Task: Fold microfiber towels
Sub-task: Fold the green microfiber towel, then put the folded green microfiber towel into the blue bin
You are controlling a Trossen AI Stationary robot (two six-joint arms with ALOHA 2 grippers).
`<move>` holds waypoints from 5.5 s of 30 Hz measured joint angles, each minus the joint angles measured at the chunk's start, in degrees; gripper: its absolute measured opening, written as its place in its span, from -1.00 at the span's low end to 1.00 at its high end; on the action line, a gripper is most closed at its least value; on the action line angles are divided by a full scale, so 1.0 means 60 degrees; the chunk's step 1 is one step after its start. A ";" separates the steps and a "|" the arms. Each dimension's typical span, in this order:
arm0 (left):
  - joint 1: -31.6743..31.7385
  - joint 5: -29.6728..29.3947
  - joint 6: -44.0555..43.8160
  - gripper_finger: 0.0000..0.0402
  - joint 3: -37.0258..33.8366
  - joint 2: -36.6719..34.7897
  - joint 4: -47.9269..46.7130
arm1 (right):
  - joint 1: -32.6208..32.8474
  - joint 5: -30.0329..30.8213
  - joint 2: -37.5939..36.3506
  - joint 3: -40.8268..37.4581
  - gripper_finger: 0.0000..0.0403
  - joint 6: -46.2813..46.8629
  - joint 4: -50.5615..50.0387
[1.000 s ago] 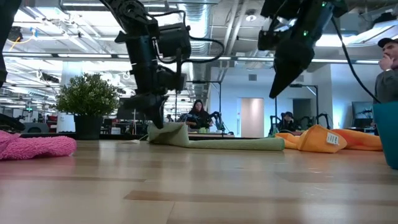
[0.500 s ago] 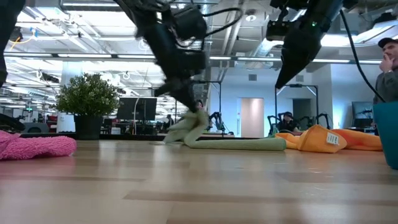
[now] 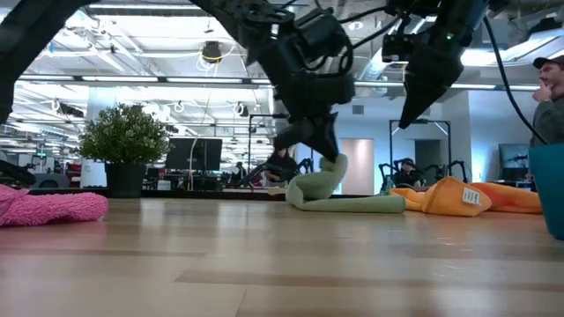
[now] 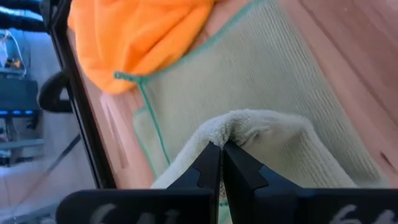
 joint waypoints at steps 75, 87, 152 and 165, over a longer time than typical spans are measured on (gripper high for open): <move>-0.0953 -0.0339 -0.5020 -0.36 0.0471 -0.3512 -0.5283 | -0.0745 -0.0898 0.3154 -0.0110 -0.16 -0.2262 0.4219; -0.1094 -0.0603 -0.5155 -0.36 0.0468 -0.3601 -0.5454 | -0.1510 -0.0028 0.3960 -0.0118 -0.16 -0.2344 0.3961; -0.1098 -0.0562 -0.5199 -0.36 0.0469 -0.3594 -0.5860 | 0.0264 -0.0318 0.4892 -0.0106 -0.16 -0.4437 0.2905; -0.1098 -0.0559 -0.5193 -0.36 0.0467 -0.3594 -0.5861 | 0.0405 0.0215 0.5066 -0.0119 -0.45 -0.3467 0.2884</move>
